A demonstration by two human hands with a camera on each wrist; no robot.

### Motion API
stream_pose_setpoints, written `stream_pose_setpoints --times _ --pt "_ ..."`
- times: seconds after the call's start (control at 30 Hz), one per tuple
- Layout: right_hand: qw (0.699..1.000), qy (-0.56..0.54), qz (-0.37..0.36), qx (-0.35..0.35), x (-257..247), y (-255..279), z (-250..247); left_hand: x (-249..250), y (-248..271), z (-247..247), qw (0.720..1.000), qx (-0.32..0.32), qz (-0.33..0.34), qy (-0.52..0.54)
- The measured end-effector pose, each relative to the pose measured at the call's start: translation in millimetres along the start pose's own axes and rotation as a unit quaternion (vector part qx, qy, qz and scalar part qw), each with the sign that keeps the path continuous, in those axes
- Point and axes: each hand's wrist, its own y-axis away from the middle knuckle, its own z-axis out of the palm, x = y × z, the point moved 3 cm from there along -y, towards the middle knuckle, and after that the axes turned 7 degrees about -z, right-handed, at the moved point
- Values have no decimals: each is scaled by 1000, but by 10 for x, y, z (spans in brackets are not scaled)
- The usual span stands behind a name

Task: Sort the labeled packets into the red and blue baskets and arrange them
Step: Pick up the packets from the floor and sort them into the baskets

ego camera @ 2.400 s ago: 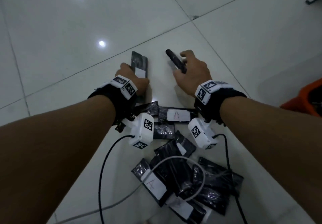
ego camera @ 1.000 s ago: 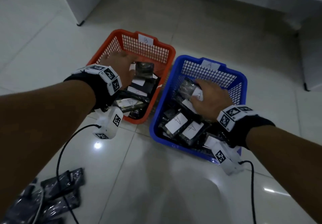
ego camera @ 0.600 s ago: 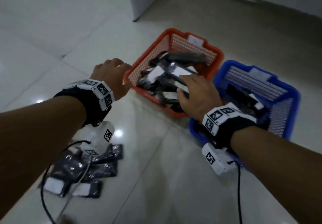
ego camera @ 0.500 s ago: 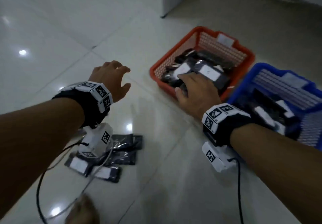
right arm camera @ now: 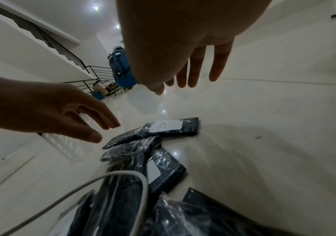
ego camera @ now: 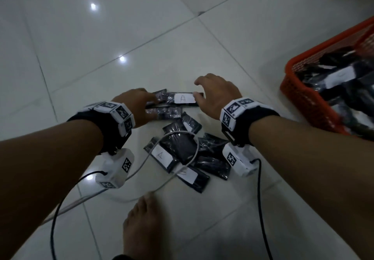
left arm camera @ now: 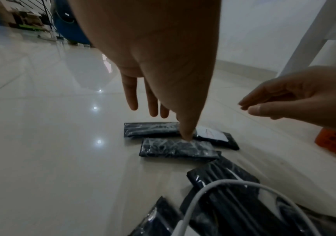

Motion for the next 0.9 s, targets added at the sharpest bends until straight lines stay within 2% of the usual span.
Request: stream_pose_setpoints --times 0.2,0.37,0.47,0.53,0.57,0.6,0.67,0.7,0.73,0.8,0.83,0.9 --pt "996 -13 -3 -91 -39 -407 365 57 -306 213 995 -46 75 36" --pt "993 13 2 -118 23 -463 617 61 -450 341 994 -20 111 -11" --pt "994 -28 59 -86 153 -386 587 112 -495 305 997 -12 74 20" --pt "991 -62 101 -58 285 -305 485 177 -506 237 991 -20 -4 131" --pt "989 -77 117 -48 365 -258 432 229 -505 210 974 -46 -46 216" --pt "985 -97 134 -40 441 -202 367 305 -498 182 941 -84 -78 318" --pt "975 -146 167 -18 581 -71 213 518 -443 101 838 -171 -127 502" --pt "969 -167 180 -2 646 -6 119 629 -403 22 796 -202 -136 554" --pt "964 -185 191 15 703 69 13 739 -367 -53 769 -224 -133 584" --pt "954 -214 206 48 822 211 -219 974 -315 -202 751 -249 -107 602" --pt "948 -227 212 63 884 283 -334 1092 -300 -255 760 -253 -93 592" --pt "936 -260 220 93 999 438 -550 1343 -264 -352 795 -241 -67 552"
